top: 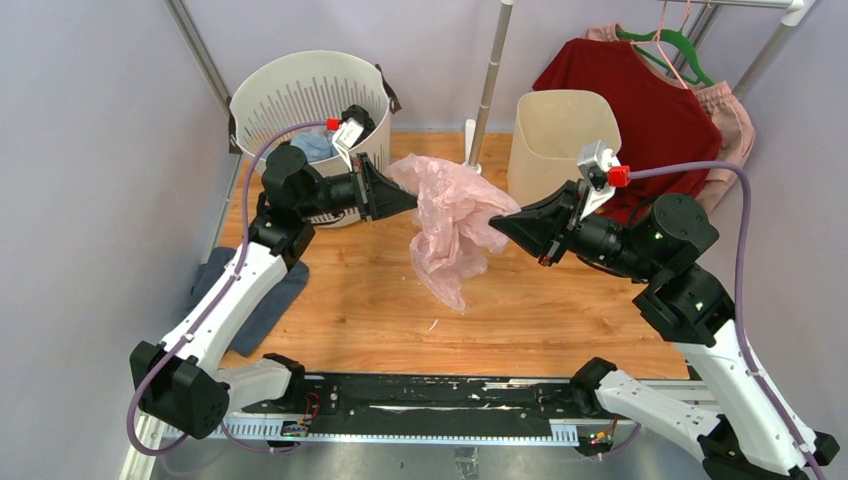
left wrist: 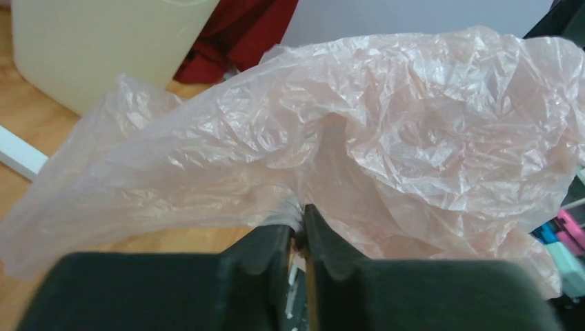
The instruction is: Put the trash bags into the trash bin
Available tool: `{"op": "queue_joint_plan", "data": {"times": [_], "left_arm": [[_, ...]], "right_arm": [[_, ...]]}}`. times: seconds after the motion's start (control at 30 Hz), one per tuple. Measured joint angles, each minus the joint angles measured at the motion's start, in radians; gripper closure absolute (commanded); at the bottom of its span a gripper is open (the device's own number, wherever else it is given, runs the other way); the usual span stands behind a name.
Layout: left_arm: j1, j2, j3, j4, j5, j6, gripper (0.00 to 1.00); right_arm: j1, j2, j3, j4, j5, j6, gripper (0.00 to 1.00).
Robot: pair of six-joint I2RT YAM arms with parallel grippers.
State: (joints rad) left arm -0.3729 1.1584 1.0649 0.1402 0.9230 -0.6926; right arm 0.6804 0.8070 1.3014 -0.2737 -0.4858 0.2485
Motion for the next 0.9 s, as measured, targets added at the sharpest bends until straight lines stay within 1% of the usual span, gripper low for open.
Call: {"op": "queue_joint_plan", "data": {"times": [0.27, 0.43, 0.6, 0.67, 0.9], "left_arm": [[-0.001, 0.021, 0.001, 0.008, -0.007, 0.006, 0.89], [0.04, 0.02, -0.007, -0.003, -0.004, 0.016, 0.9], [0.111, 0.02, -0.025, -0.006, 0.01, 0.014, 0.9], [0.12, 0.017, -0.025, 0.001, 0.029, 0.013, 0.91], [0.145, 0.023, -0.004, 0.002, 0.048, 0.012, 0.89]], "right_arm": [[0.0, -0.005, 0.014, -0.035, 0.022, -0.009, 1.0], [0.0, -0.021, 0.1, -0.085, 0.022, -0.011, 1.0], [0.0, -0.055, 0.201, -0.125, -0.036, -0.009, 1.0], [0.0, -0.077, 0.224, -0.147, -0.068, -0.005, 1.0], [0.0, -0.097, 0.231, -0.189, -0.129, 0.006, 1.0]]}}
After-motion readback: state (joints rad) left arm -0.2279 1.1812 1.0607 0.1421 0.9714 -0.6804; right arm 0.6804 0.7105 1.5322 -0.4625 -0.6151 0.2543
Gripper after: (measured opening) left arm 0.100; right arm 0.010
